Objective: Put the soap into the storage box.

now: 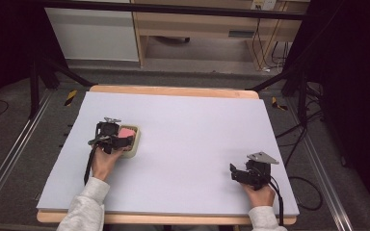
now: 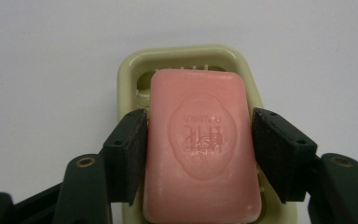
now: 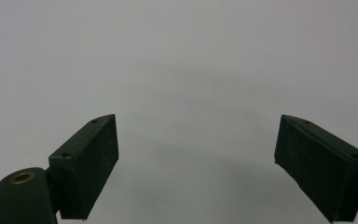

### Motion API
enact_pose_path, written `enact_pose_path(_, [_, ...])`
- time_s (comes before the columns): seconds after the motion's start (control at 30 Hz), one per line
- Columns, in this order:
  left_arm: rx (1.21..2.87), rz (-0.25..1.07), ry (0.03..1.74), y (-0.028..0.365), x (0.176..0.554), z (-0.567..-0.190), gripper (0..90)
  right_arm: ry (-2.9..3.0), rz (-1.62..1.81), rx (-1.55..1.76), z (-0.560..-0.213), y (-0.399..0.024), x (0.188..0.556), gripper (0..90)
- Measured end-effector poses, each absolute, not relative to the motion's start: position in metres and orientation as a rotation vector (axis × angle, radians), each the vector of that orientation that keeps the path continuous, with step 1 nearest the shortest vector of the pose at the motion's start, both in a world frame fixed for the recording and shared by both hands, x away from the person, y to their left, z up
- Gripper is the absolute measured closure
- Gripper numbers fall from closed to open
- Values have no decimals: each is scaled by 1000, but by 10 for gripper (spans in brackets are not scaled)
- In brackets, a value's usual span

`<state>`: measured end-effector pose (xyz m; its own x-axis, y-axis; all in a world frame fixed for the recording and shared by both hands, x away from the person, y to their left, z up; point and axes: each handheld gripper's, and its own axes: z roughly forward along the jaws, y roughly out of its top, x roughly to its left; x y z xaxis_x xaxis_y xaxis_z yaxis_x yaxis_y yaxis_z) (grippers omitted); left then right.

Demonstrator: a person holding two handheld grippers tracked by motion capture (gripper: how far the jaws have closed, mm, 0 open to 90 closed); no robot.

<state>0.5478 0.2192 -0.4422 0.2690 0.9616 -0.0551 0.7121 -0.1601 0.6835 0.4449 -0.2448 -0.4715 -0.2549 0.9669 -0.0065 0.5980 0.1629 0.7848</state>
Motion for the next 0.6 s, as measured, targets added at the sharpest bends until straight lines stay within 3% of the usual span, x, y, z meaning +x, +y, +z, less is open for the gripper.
enact_pose_path(0.6, [1899,602,1437,218,542,-435,376,1931,920,1472,-471,-244,444,138])
